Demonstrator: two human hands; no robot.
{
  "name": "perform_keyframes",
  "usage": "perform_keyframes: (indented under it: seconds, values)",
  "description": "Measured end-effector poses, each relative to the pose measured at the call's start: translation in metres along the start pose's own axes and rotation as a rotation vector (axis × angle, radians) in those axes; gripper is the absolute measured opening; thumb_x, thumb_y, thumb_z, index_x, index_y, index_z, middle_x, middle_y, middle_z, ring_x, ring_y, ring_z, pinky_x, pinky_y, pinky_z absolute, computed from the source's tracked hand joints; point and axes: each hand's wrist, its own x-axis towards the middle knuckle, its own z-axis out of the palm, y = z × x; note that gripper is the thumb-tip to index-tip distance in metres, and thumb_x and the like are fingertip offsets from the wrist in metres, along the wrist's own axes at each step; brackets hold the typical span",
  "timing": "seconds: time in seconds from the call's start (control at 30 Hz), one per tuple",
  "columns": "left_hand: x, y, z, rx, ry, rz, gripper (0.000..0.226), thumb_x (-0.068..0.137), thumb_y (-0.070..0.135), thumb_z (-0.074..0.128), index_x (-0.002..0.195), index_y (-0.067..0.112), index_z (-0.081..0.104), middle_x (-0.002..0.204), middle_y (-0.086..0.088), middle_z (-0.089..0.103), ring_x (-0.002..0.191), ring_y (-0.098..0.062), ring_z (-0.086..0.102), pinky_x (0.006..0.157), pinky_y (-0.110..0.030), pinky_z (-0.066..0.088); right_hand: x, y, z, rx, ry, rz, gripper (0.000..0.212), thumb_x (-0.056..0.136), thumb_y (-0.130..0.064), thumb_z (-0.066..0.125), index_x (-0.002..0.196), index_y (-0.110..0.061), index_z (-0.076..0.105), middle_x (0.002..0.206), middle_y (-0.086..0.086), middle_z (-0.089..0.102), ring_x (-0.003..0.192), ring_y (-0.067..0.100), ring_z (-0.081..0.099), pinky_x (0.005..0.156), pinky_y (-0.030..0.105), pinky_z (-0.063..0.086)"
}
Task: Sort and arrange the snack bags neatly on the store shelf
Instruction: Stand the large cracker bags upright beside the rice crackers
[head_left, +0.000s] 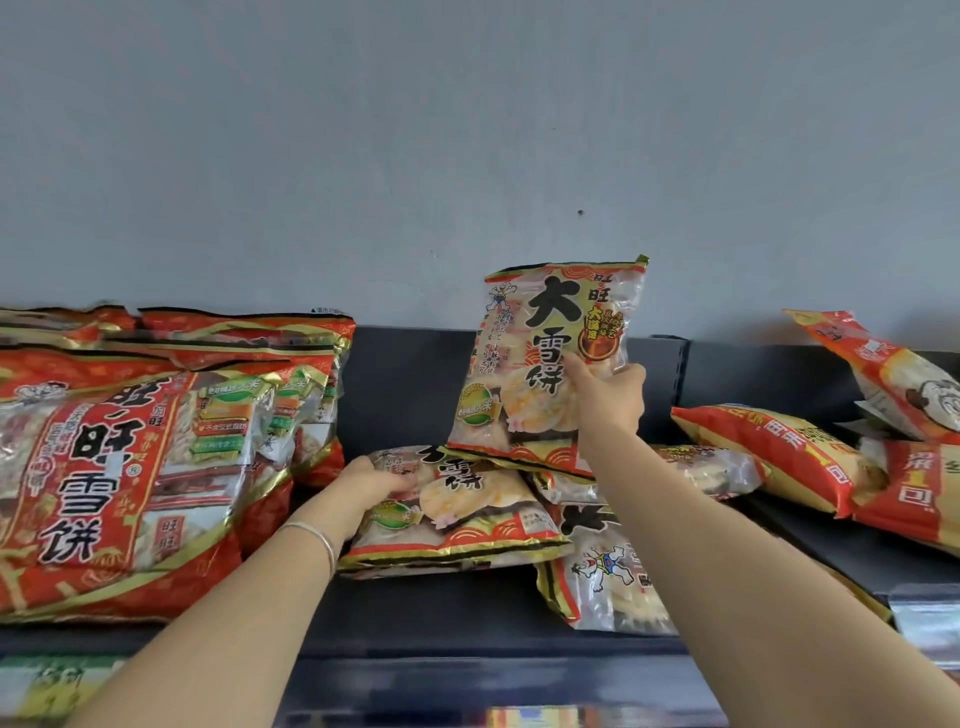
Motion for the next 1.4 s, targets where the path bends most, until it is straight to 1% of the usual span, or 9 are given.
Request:
perform_keyframes:
  seconds: [0.1, 0.23, 0.4, 0.47, 0.63, 0.8, 0.97, 1.13, 1.4]
  values:
    - [0.005, 0.002, -0.003, -0.141, -0.030, -0.103, 0.086, 0.071, 0.033, 0.081, 0.138, 0.004, 0.037, 0.125, -0.019, 0.056, 0.108, -0.034, 0.059, 0.092, -0.039, 0.050, -0.001, 0.001, 0.001, -0.006, 0.012, -0.001, 0.063, 0.082, -0.046, 0.072, 0.126, -0.014, 0.039, 0.103, 0.002, 0.050, 0.090, 0.022, 0.054, 0.076, 0.037, 0.047]
    - [0.007, 0.005, -0.003, -0.357, -0.127, -0.182, 0.068, 0.074, 0.025, 0.080, 0.129, 0.001, 0.049, 0.100, -0.023, 0.069, 0.077, -0.033, 0.070, 0.062, -0.039, 0.059, -0.004, 0.003, 0.000, 0.034, 0.028, 0.006, 0.060, 0.083, -0.044, 0.072, 0.124, -0.015, 0.039, 0.103, 0.001, 0.050, 0.089, 0.020, 0.053, 0.074, 0.034, 0.044]
    - [-0.004, 0.009, -0.004, -0.520, -0.061, -0.020, 0.091, 0.077, 0.003, 0.075, 0.148, 0.013, 0.019, 0.129, -0.024, 0.052, 0.077, -0.030, 0.064, 0.055, -0.040, 0.054, -0.002, 0.000, -0.005, 0.155, 0.080, 0.020, 0.058, 0.082, -0.043, 0.073, 0.122, -0.016, 0.041, 0.105, 0.001, 0.050, 0.092, 0.020, 0.053, 0.078, 0.034, 0.044]
    - [0.000, 0.014, -0.009, -0.556, 0.003, 0.080, 0.097, 0.077, 0.000, 0.073, 0.151, 0.018, 0.013, 0.140, -0.020, 0.045, 0.088, -0.030, 0.063, 0.060, -0.038, 0.052, -0.001, -0.004, -0.007, 0.240, 0.108, 0.041, 0.059, 0.083, -0.042, 0.073, 0.125, -0.015, 0.041, 0.107, 0.000, 0.049, 0.093, 0.020, 0.051, 0.079, 0.033, 0.042]
    - [0.002, 0.034, -0.018, -0.574, 0.155, 0.302, 0.074, 0.083, 0.001, 0.068, 0.144, 0.020, 0.031, 0.134, -0.007, 0.053, 0.113, -0.028, 0.057, 0.092, -0.049, 0.050, 0.005, -0.017, -0.009, 0.407, 0.171, 0.071, 0.066, 0.084, -0.044, 0.071, 0.133, -0.014, 0.039, 0.110, -0.001, 0.045, 0.096, 0.018, 0.047, 0.081, 0.030, 0.041]
    - [0.017, 0.042, -0.005, -0.407, 0.283, 0.558, 0.065, 0.088, 0.004, 0.063, 0.142, 0.024, 0.034, 0.131, 0.005, 0.047, 0.118, -0.012, 0.044, 0.099, -0.031, 0.038, 0.014, -0.018, -0.013, 0.422, 0.193, 0.078, 0.067, 0.082, -0.046, 0.071, 0.133, -0.016, 0.039, 0.120, 0.002, 0.052, 0.100, 0.019, 0.051, 0.087, 0.033, 0.046]
    - [0.048, 0.045, 0.015, -0.042, 0.408, 0.578, 0.063, 0.089, 0.019, 0.062, 0.143, 0.034, 0.032, 0.139, -0.002, 0.048, 0.125, -0.031, 0.046, 0.100, -0.053, 0.040, 0.026, -0.007, -0.018, 0.416, 0.182, 0.116, 0.071, 0.079, -0.045, 0.074, 0.134, -0.017, 0.039, 0.115, 0.000, 0.049, 0.105, 0.021, 0.052, 0.096, 0.040, 0.047]
    - [0.052, 0.043, 0.050, 0.116, 0.394, 0.386, 0.093, 0.086, 0.041, 0.063, 0.150, 0.032, -0.004, 0.154, -0.013, 0.013, 0.137, -0.040, 0.023, 0.106, -0.059, 0.026, 0.034, 0.008, -0.019, 0.311, 0.144, 0.070, 0.053, 0.080, -0.041, 0.075, 0.116, -0.018, 0.042, 0.113, 0.002, 0.054, 0.100, 0.021, 0.055, 0.086, 0.035, 0.045]
    - [0.057, 0.013, 0.061, 0.694, 0.363, 0.726, 0.107, 0.075, 0.055, 0.070, 0.149, 0.036, -0.004, 0.153, -0.006, -0.031, 0.142, -0.041, -0.017, 0.108, -0.068, 0.008, 0.039, 0.011, -0.014, 0.237, 0.063, 0.009, 0.046, 0.081, -0.039, 0.075, 0.110, -0.023, 0.044, 0.111, 0.001, 0.059, 0.102, 0.020, 0.059, 0.093, 0.038, 0.050]
